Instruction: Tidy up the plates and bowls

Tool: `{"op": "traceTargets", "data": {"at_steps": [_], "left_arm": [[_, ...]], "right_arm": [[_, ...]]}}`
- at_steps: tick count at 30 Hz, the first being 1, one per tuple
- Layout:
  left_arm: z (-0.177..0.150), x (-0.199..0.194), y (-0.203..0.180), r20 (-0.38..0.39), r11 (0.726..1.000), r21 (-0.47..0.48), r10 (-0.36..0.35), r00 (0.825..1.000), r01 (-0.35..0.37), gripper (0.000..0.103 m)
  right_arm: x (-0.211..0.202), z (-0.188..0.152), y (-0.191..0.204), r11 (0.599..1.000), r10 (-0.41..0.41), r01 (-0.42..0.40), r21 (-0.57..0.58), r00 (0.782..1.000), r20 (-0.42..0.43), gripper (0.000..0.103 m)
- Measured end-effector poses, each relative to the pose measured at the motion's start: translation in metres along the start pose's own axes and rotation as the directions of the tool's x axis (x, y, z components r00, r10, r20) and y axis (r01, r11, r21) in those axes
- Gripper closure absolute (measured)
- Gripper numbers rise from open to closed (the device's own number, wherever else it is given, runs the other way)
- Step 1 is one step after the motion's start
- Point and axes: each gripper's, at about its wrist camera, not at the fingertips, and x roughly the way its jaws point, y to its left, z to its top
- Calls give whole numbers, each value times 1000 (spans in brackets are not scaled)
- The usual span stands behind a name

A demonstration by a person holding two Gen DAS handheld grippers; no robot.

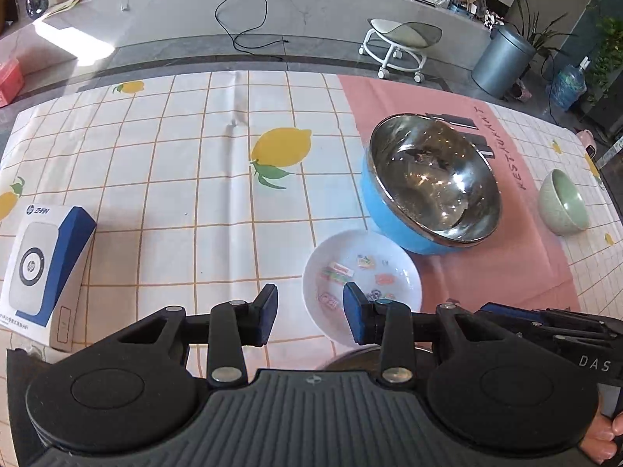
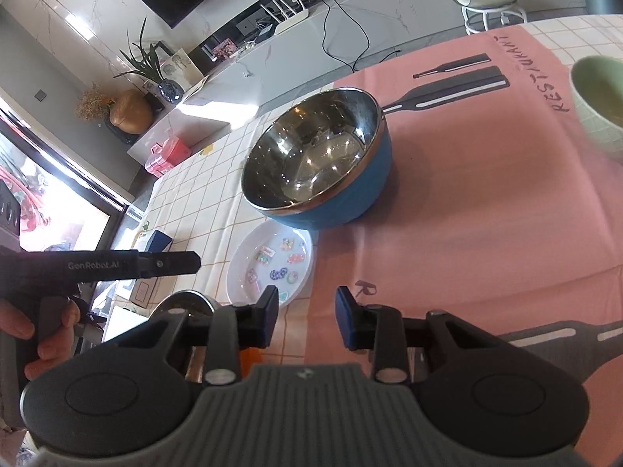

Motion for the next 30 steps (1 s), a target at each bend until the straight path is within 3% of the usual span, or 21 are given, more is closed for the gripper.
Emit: {"op": "traceTargets", "data": {"at_steps": [7,11,15,22,24,30], "left_arm": [[8,33,16,-49,1000,-21,-19,999,18,61],[10,43,20,-75,999,-29,-32,997,30,68],[11,43,23,-67,998,-48,-49,997,46,78],[6,43,19,-69,996,-57,-76,995,72,96],[5,42,16,-62,996,-56,-68,996,64,97],[4,27,21,-23,996,-84,-43,999,41,98]], "right_arm": [[32,10,-6,999,-3,5,54,999,-46,72],[43,8,-7,998,25,-21,67,998,-65,75],[50,7,-10,997,22,-16,80,997,-76,83],[57,5,-9,991,58,-47,124,995,-83,89],[59,5,-11,988,71,-59,143,994,-85,95],[57,8,0,991,74,-64,117,994,-82,96]]}}
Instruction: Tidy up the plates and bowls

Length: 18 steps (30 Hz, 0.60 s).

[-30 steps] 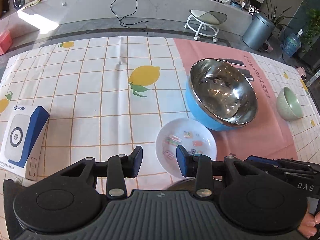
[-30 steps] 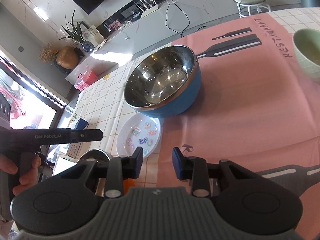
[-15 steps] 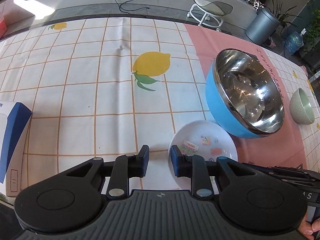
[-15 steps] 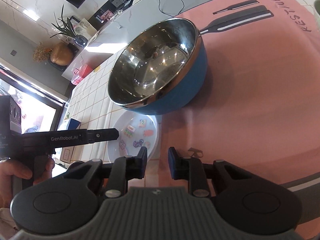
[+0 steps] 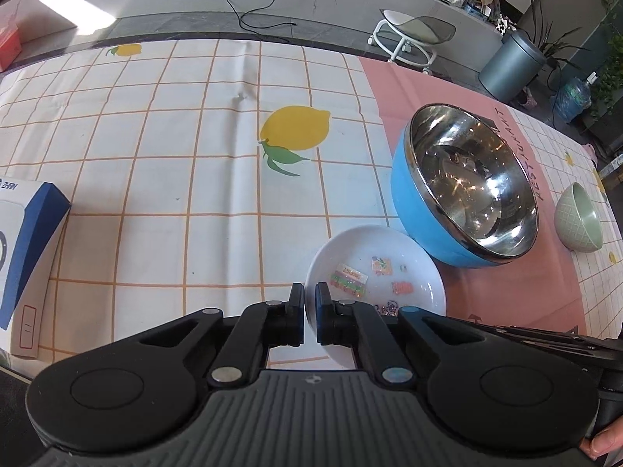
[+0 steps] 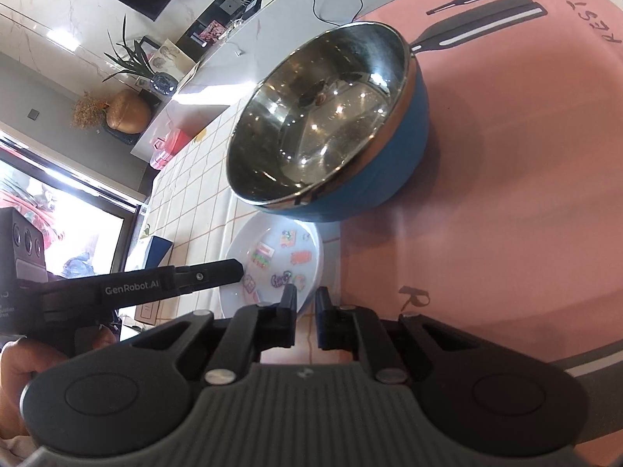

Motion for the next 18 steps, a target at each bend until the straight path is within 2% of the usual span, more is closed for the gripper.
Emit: {"op": "traceTargets", "data": {"at_steps": [10,18], "left_arm": [[3,-50,9,117,998,-56,8,993,-2,99],[-2,-83,-13,149,998,-64,19,989,-10,100]], "right_arm": [[-10,10,35,997,47,-44,-71,998,48,98],[-43,6,52,993,73,-63,-99,993,98,100]]}}
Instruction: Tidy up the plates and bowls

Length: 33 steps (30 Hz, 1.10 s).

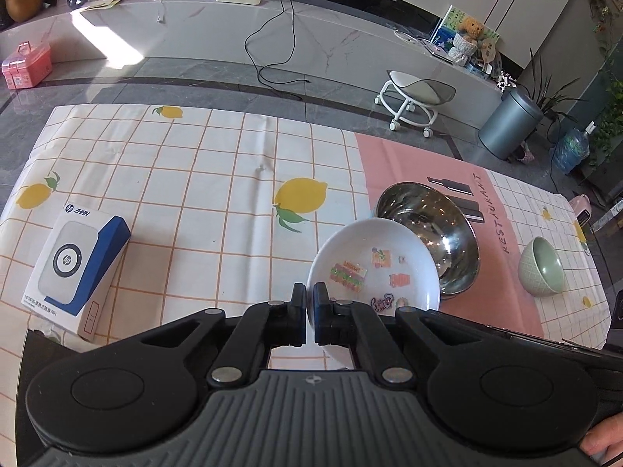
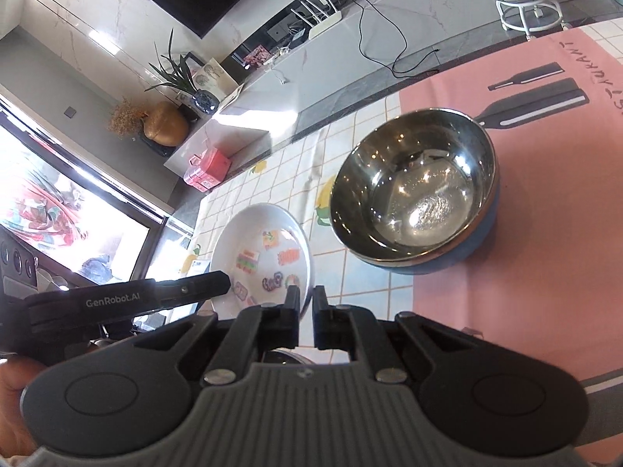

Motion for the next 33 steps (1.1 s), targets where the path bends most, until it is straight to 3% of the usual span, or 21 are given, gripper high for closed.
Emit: {"op": "traceTargets", "data": {"at_steps": [6,13,17,21,28,33], "left_arm": [[-17,-27,-26,4,999,-24,-30,1000,30,101],[-64,-49,-70,6,995,-85,-55,998,55,101],[-99,-44,-90,-10,990,-128,-66,998,64,101],[-138,-30,-103,-59,971,-212,-128,990,113,100],[-185,2,-102,-133,936,-336,-158,978,105,100],[-194,5,-106,-138,939,-337,-117,984,64,100]], "right_arm": [[-41,-8,-3,1000,24,-25,10,999,28,100],[-103,-35,-25,999,6,-8,49,999,44,102],[-134,-56,-48,996,1,-4,94,999,35,102],[-159,-79,-70,991,-67,63,115,997,33,102],[-172,-113,-111,973,-146,147,177,989,-16,102],[-162,-124,-114,971,-180,184,155,983,-37,102]]}}
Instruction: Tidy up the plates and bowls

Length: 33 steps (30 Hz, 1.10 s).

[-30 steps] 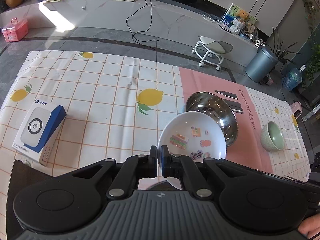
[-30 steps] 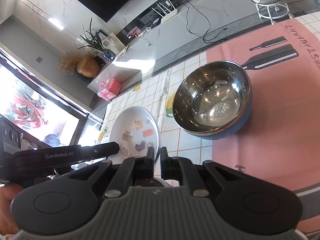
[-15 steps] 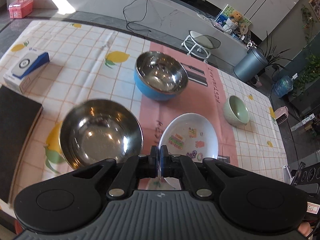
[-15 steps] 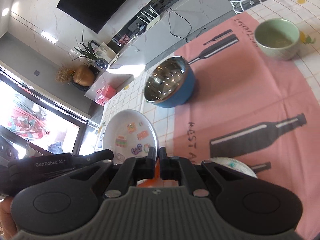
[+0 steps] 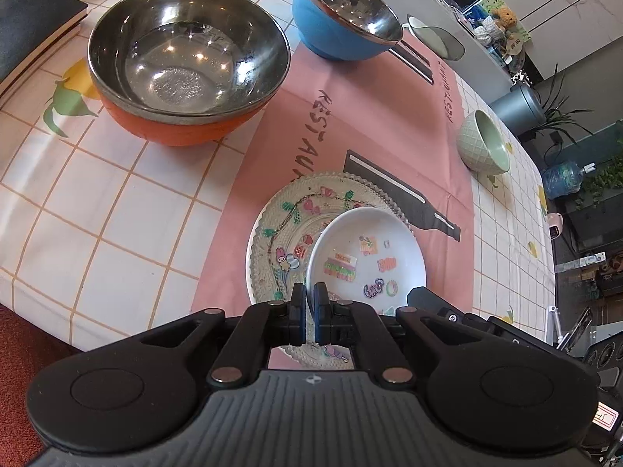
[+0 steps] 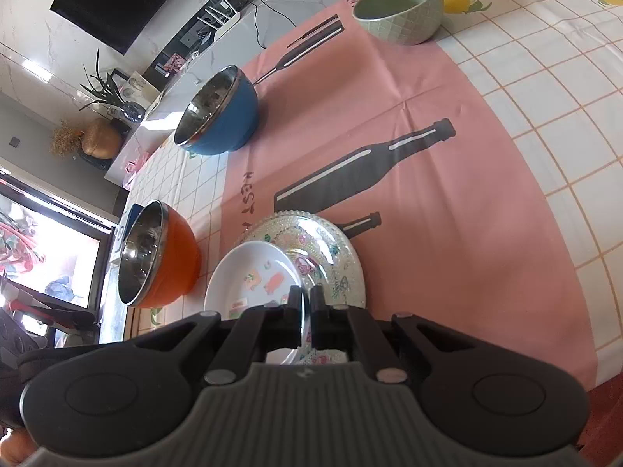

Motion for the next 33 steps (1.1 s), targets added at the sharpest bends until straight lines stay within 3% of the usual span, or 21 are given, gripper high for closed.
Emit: {"op": "traceTargets", "data": {"at_steps": [25,33], "left_arm": [[-2,10,0,14,999,4,52,999,-52,99],[-4,12,-7,34,996,55,71,997,-72,95]], "right_arm": [[14,-1,6,998,-33,33,-59,999,5,102],[16,-1,6,996,-43,43,-74,999,8,100]]}}
